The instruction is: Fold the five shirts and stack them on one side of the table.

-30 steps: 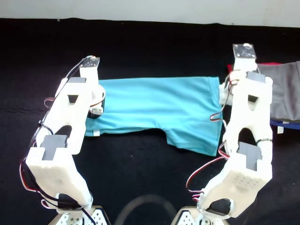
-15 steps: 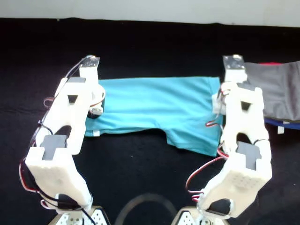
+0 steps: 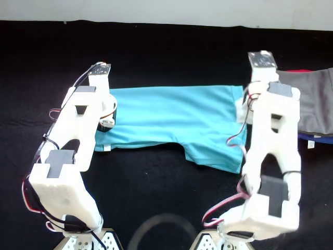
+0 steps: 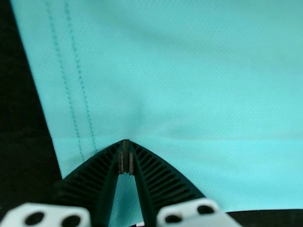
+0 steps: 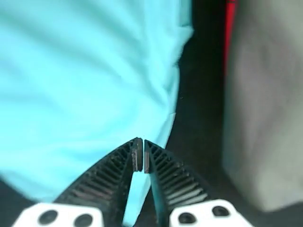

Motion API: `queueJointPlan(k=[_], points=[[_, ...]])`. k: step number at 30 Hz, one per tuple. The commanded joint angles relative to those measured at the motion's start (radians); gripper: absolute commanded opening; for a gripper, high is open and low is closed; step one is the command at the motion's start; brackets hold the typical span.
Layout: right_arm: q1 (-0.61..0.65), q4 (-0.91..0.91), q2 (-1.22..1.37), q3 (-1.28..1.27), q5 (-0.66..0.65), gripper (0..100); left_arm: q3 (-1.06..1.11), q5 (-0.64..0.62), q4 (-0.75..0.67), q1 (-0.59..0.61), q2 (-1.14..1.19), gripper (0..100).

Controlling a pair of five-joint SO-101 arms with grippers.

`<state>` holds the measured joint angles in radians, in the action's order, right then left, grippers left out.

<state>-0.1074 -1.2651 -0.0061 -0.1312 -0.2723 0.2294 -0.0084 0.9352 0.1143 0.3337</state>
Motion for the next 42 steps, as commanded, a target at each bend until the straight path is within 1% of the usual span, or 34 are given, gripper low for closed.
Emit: queueJointPlan(k=[1, 3, 5, 8, 10, 14, 18, 20, 22, 26, 28, 31, 34, 36, 37, 40, 42], points=[[0.110, -0.035, -0.200, -0.113, -0.009, 0.5, 0.002, -0.005, -0.031, -0.010, -0.015, 1], [0.173, -0.007, -0.283, -0.245, -0.009, 0.6, 0.002, -0.005, -0.031, -0.010, -0.015, 1], [0.229, 0.059, -0.351, -0.392, -0.009, 0.6, 0.002, -0.005, -0.031, -0.010, -0.015, 1], [0.282, 0.203, -0.392, -0.588, -0.009, 0.6, 0.002, -0.005, -0.031, -0.010, -0.015, 1], [0.297, 0.302, -0.384, -0.673, -0.009, 0.6, 0.002, -0.005, -0.031, -0.010, -0.015, 1], [0.302, 0.450, -0.320, -0.727, -0.009, 0.6, 0.002, -0.005, -0.031, -0.010, -0.015, 1], [0.303, 0.503, -0.199, -0.708, -0.006, 0.6, 0.002, -0.005, -0.031, -0.010, -0.015, 1], [0.317, 0.493, -0.153, -0.691, -0.006, 0.6, 0.002, -0.005, -0.031, -0.010, -0.015, 1], [0.349, 0.438, -0.143, -0.674, -0.005, 0.6, 0.002, -0.005, -0.031, -0.010, -0.015, 1], [0.440, 0.338, -0.202, -0.625, -0.005, 0.6, 0.002, -0.005, -0.031, -0.012, -0.015, 1], [0.458, 0.320, -0.255, -0.610, -0.005, 0.6, 0.002, -0.005, -0.031, -0.012, -0.015, 1], [0.450, 0.320, -0.315, -0.608, -0.006, 0.6, 0.002, -0.005, -0.031, -0.012, -0.015, 1], [0.412, 0.309, -0.348, -0.615, -0.008, 0.9, 0.002, -0.005, -0.031, -0.012, -0.015, 1], [0.389, 0.251, -0.360, -0.608, -0.009, 1.9, 0.002, -0.005, -0.031, -0.012, -0.015, 1], [0.386, 0.214, -0.366, -0.605, -0.009, 4.3, 0.002, -0.005, -0.031, -0.012, -0.015, 1], [0.384, 0.122, -0.400, -0.615, -0.023, 16.3, 0.002, -0.005, -0.031, -0.012, -0.015, 1], [0.386, 0.076, -0.418, -0.618, -0.106, 21.2, 0.002, -0.005, -0.031, -0.012, -0.015, 1]])
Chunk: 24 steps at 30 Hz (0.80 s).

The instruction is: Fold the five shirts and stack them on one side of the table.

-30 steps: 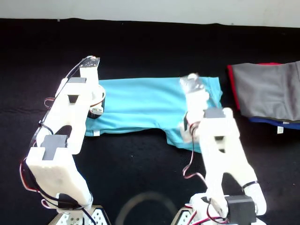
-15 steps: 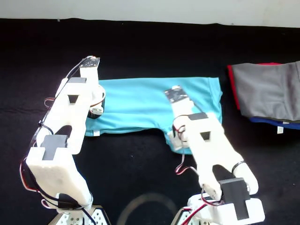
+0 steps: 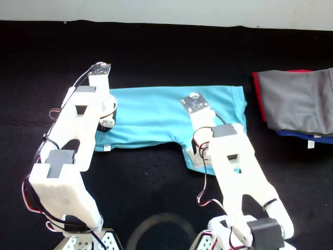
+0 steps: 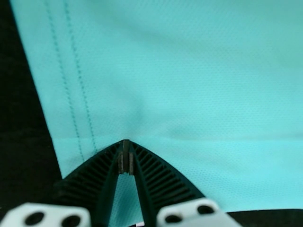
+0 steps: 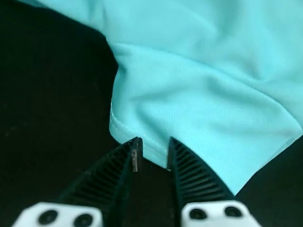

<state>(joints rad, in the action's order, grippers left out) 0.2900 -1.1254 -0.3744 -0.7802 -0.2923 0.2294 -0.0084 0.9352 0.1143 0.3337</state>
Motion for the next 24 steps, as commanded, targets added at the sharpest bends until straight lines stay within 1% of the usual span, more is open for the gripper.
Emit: queueJointPlan(k=[1, 7, 9, 13, 17, 20, 24], points=[[-0.012, -0.087, -0.051, 0.031, -0.120, 21.6, 0.002, -0.005, -0.031, -0.012, -0.015, 1], [-0.018, -0.108, -0.051, 0.025, -0.236, 22.1, 0.012, -0.005, -0.046, -0.012, -0.015, 1], [-0.018, -0.079, -0.051, -0.004, -0.284, 23.2, 0.012, -0.005, -0.046, -0.012, -0.015, 1], [-0.018, 0.005, -0.050, -0.127, -0.327, 31.3, 0.013, -0.005, -0.046, -0.012, -0.015, 1], [-0.022, 0.122, -0.047, -0.219, -0.341, 31.3, 0.013, -0.005, -0.046, -0.012, -0.015, 1], [-0.056, 0.197, 0.028, -0.217, -0.341, 31.3, 0.013, -0.005, -0.046, -0.012, -0.015, 1], [-0.130, 0.222, 0.257, -0.088, -0.341, 31.3, 0.013, -0.005, -0.046, -0.012, -0.015, 1]])
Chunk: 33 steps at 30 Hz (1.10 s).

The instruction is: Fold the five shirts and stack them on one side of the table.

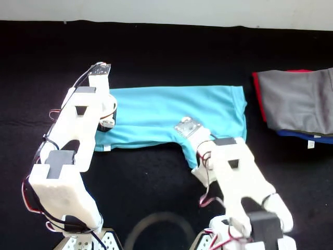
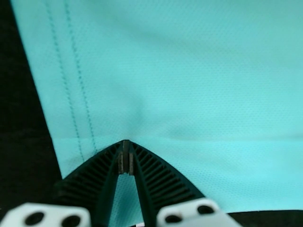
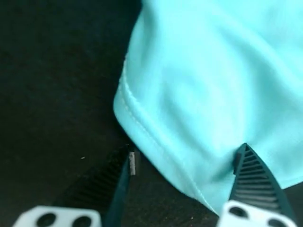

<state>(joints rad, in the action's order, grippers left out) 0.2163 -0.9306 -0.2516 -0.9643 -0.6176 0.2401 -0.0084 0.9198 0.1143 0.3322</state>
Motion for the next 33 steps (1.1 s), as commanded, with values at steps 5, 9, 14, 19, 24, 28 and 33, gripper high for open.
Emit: queueJointPlan(k=[5, 9, 14, 19, 24, 28, 33], points=[[-0.071, -0.073, 0.315, 0.282, -0.015, 25.1, 0.002, -0.005, -0.031, -0.012, -0.013, 1], [-0.076, -0.097, 0.309, 0.361, -0.017, 3.1, 0.002, -0.005, -0.031, -0.012, -0.013, 1], [-0.093, -0.101, 0.236, 0.424, -0.015, 0.5, 0.002, -0.005, -0.031, -0.012, -0.013, 1], [-0.122, -0.140, 0.191, 0.553, -0.017, 0.5, 0.002, -0.005, -0.031, -0.012, -0.013, 1], [-0.139, -0.168, 0.266, 0.748, -0.017, 0.5, 0.002, -0.003, -0.031, -0.012, -0.013, 1], [-0.134, -0.170, 0.401, 0.908, -0.014, 0.5, 0.002, -0.002, -0.031, -0.012, -0.013, 1], [-0.133, -0.171, 0.598, 1.101, -0.012, 1.0, 0.004, -0.002, -0.031, -0.013, -0.013, 1]])
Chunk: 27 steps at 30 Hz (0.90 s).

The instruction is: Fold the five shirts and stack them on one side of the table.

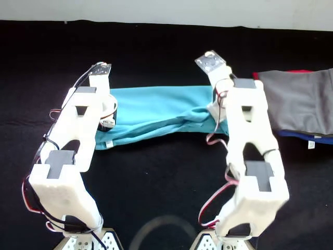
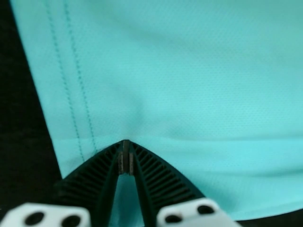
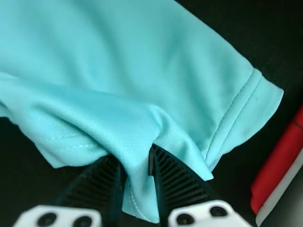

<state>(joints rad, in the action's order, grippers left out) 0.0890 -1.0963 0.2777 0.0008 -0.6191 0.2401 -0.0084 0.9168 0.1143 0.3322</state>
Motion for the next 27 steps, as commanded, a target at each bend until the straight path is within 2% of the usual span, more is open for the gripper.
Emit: queueJointPlan(k=[1, 3, 7, 13, 16, 22, 27], points=[[-0.005, -0.007, 0.105, 0.171, -0.009, 1.9, 0.004, -0.002, -0.028, -0.013, -0.013, 1], [-0.005, -0.036, 0.171, 0.243, 0.008, 7.5, 0.005, -0.002, -0.028, -0.013, -0.013, 1], [-0.010, -0.064, 0.302, 0.403, 0.150, 19.0, 0.005, -0.002, -0.028, -0.013, -0.013, 1], [-0.042, -0.068, 0.467, 0.668, 0.370, 19.0, 0.005, -0.002, -0.028, -0.013, -0.013, 1], [-0.050, -0.143, 0.475, 0.789, 0.476, 19.0, 0.005, -0.002, -0.028, -0.013, -0.013, 1], [-0.031, -0.384, 0.478, 1.052, 0.500, 19.1, 0.005, -0.002, -0.028, -0.013, -0.013, 1], [0.002, -0.618, 0.479, 1.132, 0.499, 17.3, 0.004, -0.002, -0.028, -0.013, -0.013, 1]])
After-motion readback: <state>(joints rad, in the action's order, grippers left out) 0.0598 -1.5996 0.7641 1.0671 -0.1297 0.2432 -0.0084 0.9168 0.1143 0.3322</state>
